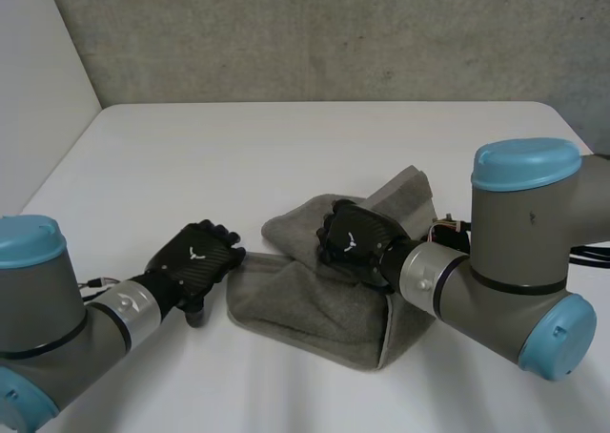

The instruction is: Fold the towel.

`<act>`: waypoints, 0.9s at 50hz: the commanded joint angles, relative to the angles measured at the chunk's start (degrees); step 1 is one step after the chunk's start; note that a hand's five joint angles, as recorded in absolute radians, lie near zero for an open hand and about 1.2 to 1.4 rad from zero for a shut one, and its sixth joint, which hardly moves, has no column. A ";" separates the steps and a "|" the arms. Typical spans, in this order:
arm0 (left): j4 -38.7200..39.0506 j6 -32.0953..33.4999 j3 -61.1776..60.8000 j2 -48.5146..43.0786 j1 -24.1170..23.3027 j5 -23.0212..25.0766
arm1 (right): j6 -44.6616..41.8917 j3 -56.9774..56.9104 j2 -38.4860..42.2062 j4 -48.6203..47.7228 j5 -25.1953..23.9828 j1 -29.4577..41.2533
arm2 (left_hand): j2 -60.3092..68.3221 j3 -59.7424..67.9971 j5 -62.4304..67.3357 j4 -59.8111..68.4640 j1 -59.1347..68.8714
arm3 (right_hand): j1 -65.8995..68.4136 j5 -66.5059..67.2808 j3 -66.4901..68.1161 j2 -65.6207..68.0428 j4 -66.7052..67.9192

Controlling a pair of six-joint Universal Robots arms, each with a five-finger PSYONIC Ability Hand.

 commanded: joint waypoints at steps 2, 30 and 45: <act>-0.12 -0.36 2.03 -2.76 -0.37 0.12 | -1.82 0.06 1.61 -3.67 1.30 -0.27 | -2.07 -2.31 0.08 -2.53 -2.20 | 3.93 3.79 3.91 4.26 3.92; 0.59 -0.62 6.87 -7.86 -5.65 0.12 | 4.51 2.17 0.21 -5.96 5.96 -7.21 | 1.97 1.72 4.12 1.50 1.84 | 33.22 33.08 33.20 33.55 33.21; 0.06 -2.55 9.42 -8.38 -6.44 -0.23 | 10.83 0.86 0.21 -8.16 8.07 -10.55 | 44.67 44.43 46.82 44.21 44.54 | 40.26 40.12 40.24 40.59 40.25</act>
